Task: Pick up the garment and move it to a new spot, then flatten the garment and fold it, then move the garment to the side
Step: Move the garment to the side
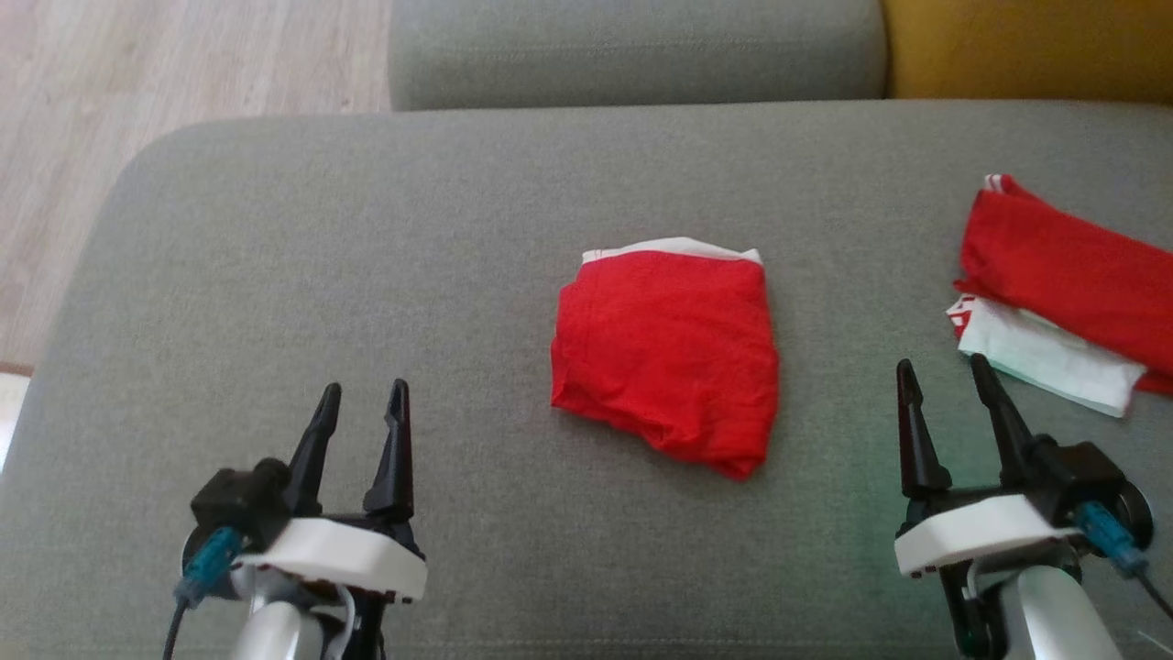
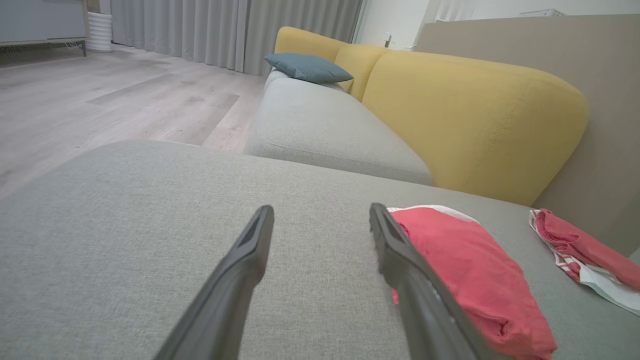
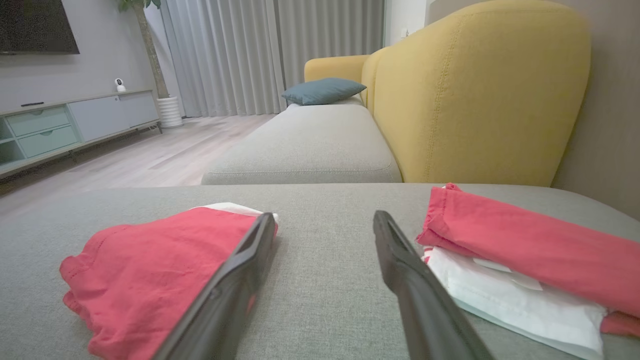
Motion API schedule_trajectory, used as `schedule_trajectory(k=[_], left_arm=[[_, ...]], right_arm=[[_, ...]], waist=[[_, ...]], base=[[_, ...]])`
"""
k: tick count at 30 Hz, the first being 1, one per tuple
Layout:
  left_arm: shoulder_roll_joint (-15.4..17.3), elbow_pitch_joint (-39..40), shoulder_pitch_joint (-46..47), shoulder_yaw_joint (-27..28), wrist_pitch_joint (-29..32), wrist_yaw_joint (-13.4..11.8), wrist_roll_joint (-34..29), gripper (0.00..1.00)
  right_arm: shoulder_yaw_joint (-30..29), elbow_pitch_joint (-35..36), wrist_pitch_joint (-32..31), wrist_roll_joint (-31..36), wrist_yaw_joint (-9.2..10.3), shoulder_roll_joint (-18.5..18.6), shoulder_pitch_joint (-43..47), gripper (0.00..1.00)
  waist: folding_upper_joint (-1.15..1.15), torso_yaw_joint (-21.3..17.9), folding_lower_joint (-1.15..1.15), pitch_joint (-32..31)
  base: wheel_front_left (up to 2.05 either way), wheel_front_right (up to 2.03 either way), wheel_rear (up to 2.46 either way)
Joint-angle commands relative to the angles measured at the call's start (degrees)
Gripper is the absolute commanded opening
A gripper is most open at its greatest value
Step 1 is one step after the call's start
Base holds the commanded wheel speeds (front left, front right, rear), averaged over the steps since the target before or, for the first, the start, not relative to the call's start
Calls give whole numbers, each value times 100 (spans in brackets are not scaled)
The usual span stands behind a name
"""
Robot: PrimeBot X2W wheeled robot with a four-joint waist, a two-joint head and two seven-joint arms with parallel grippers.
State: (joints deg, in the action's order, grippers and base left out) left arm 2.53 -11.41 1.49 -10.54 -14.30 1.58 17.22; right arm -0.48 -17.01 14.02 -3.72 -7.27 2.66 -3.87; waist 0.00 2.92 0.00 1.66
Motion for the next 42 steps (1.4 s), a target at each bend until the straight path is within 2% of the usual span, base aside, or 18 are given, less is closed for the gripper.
schedule_trajectory(k=[1,10,20,27,28,29,30,36,42], left_arm=[[34,184,281,126,-70,20,-29,100],[34,91,536,-138,-70,126,-58,100],[34,12,752,-360,-70,148,-59,100],[34,10,804,-391,-70,129,-31,100],[34,10,802,-390,-70,125,-32,100],[34,9,803,-384,-70,119,-34,100],[34,4,807,-377,-70,116,-38,100],[34,21,788,-310,-70,115,-79,100],[34,70,712,-228,-70,119,-89,100]], right_arm=[[130,212,-27,-64,-22,22,-207,100],[389,-201,-379,-350,-22,22,-722,100],[381,-1445,-746,-678,-22,22,-1436,100],[387,-2172,-842,-953,-22,22,-1721,98],[453,-2265,-834,-1029,-22,22,-1764,58],[523,-2344,-811,-1072,-22,22,-1810,12],[599,-2411,-768,-1070,-22,22,-1851,0],[624,-2582,-364,-207,-22,22,-2068,0],[382,-2327,-337,588,-22,88,-2275,0]], waist=[[0,86,0,111],[0,543,0,690],[0,1094,0,1078],[0,1220,0,1129],[0,1217,0,1132],[0,1205,0,1131],[0,1183,0,1117],[0,904,0,946],[0,442,0,752]], base=[[0,0,0],[0,0,0],[0,0,0],[0,0,0],[0,0,0],[0,0,0],[0,0,0],[0,0,0],[0,0,0]])
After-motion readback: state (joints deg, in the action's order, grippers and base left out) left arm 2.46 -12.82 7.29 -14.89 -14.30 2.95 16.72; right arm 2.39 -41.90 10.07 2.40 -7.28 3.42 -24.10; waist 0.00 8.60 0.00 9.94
